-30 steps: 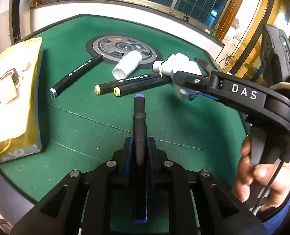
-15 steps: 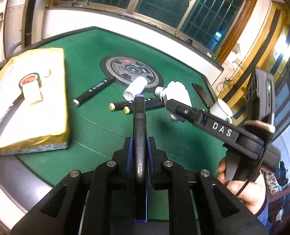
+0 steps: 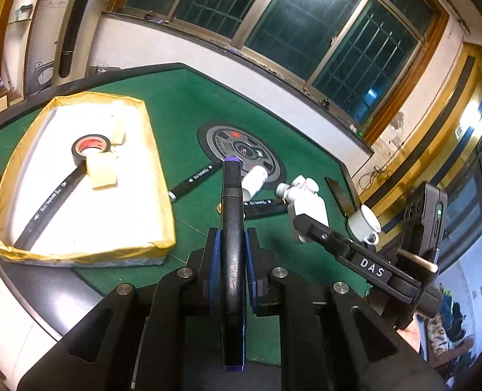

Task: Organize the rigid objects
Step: 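Carry the marker and white box over the tray with both grippers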

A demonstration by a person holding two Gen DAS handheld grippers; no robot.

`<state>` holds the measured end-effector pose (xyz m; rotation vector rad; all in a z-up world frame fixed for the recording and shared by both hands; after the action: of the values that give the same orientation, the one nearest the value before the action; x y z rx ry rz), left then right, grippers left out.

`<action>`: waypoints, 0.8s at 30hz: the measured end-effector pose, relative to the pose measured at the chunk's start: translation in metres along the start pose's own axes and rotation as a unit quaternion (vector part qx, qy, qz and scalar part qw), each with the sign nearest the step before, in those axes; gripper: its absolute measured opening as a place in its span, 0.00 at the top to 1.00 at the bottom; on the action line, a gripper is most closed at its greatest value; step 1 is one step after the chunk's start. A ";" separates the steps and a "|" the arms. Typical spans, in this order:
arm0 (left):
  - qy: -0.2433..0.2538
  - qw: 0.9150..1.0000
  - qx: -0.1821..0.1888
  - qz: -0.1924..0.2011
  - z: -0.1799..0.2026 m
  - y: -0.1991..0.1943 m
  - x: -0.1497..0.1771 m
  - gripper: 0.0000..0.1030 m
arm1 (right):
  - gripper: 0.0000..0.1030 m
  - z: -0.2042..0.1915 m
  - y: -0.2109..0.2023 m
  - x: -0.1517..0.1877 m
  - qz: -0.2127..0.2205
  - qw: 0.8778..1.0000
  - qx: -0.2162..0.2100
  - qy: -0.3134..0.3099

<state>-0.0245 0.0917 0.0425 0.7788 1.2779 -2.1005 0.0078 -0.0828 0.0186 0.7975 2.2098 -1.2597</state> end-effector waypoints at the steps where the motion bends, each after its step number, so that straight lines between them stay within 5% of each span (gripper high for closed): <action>1: -0.003 1.000 0.002 0.003 -0.003 0.000 -0.002 0.88 | 0.64 -0.001 0.000 0.000 0.000 1.000 0.000 0.000; 24: -0.042 0.998 -0.003 0.039 -0.077 -0.013 -0.013 0.88 | 0.64 -0.086 0.035 0.003 -0.030 0.998 -0.028 -0.055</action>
<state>-0.0107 0.1686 0.0305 0.7185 1.1892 -2.0441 0.0201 0.0073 0.0357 0.6287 2.1845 -1.2348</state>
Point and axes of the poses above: each gripper's, at about its wrist camera, not at the fingertips, and y roughly the way its jaws point, z to its right, x to its underside, the point moved 6 cm from there along y, roughly the way its jaws point, and after that the axes turned 7 degrees about y, right-handed, at the moved point
